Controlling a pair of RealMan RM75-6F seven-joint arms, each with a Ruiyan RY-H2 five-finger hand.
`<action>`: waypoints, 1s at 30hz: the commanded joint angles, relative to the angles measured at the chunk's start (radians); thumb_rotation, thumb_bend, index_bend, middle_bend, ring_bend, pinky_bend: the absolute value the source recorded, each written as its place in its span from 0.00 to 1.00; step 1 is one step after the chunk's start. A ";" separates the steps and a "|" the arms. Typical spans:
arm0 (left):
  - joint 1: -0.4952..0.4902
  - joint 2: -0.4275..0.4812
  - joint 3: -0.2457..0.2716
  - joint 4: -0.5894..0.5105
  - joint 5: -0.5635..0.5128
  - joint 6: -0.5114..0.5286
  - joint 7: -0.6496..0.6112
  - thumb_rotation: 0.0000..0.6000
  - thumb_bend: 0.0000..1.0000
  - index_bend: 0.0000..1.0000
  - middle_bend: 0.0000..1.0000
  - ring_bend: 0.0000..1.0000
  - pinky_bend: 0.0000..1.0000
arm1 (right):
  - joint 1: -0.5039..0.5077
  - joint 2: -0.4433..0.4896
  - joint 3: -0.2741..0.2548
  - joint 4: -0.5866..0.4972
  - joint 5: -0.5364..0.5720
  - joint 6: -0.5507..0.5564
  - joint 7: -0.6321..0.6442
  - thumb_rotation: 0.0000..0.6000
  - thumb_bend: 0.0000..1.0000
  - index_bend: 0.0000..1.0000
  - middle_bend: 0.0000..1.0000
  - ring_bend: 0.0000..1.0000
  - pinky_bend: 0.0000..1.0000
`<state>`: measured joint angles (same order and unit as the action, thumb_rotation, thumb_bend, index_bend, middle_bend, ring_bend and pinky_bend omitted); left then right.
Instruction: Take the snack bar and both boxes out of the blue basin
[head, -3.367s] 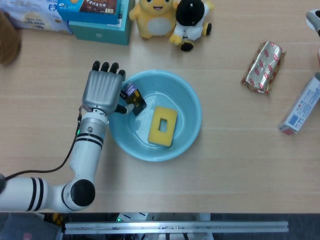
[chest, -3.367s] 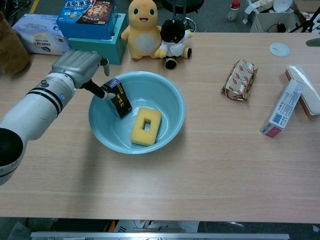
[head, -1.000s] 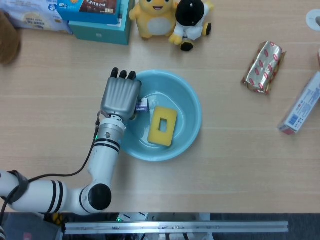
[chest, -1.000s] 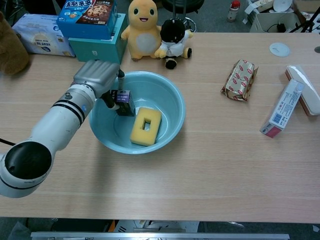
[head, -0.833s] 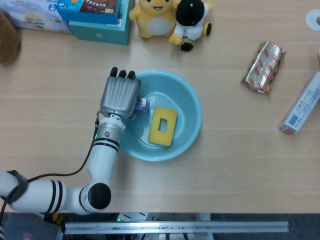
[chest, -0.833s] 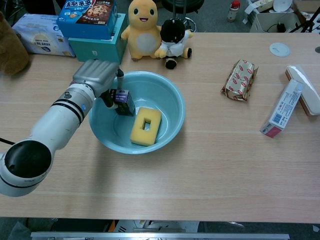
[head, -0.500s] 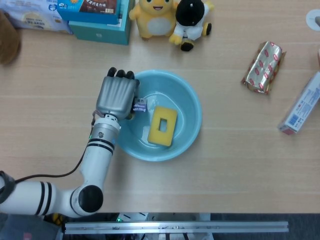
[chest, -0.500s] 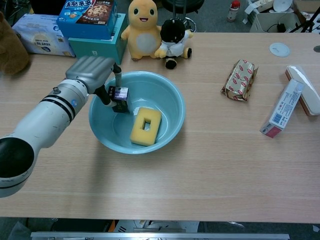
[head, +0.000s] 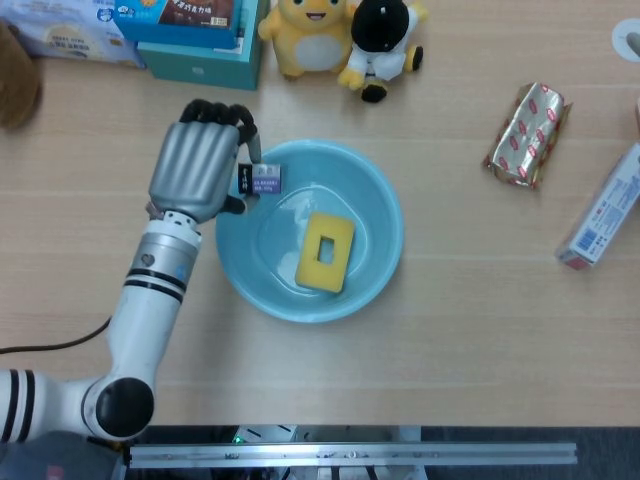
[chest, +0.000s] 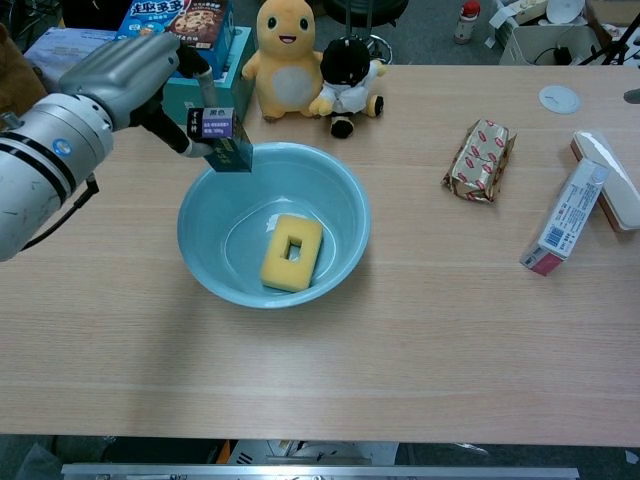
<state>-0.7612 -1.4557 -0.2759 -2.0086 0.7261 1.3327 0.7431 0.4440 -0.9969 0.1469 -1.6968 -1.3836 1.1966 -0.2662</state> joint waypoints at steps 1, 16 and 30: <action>-0.004 0.025 -0.032 0.021 -0.022 -0.010 -0.026 1.00 0.34 0.63 0.29 0.23 0.17 | -0.003 0.000 -0.001 -0.001 0.001 0.002 -0.001 1.00 0.00 0.00 0.13 0.04 0.24; -0.092 0.042 -0.037 0.294 -0.259 -0.148 0.062 1.00 0.34 0.60 0.28 0.21 0.17 | -0.013 0.001 -0.006 -0.003 0.002 0.007 -0.011 1.00 0.00 0.00 0.13 0.04 0.24; -0.115 0.013 0.018 0.463 -0.387 -0.274 0.049 1.00 0.35 0.52 0.26 0.19 0.17 | -0.011 -0.001 -0.006 -0.007 0.017 -0.006 -0.028 1.00 0.00 0.00 0.13 0.04 0.24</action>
<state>-0.8752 -1.4419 -0.2621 -1.5489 0.3440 1.0638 0.7925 0.4332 -0.9983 0.1404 -1.7038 -1.3664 1.1909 -0.2947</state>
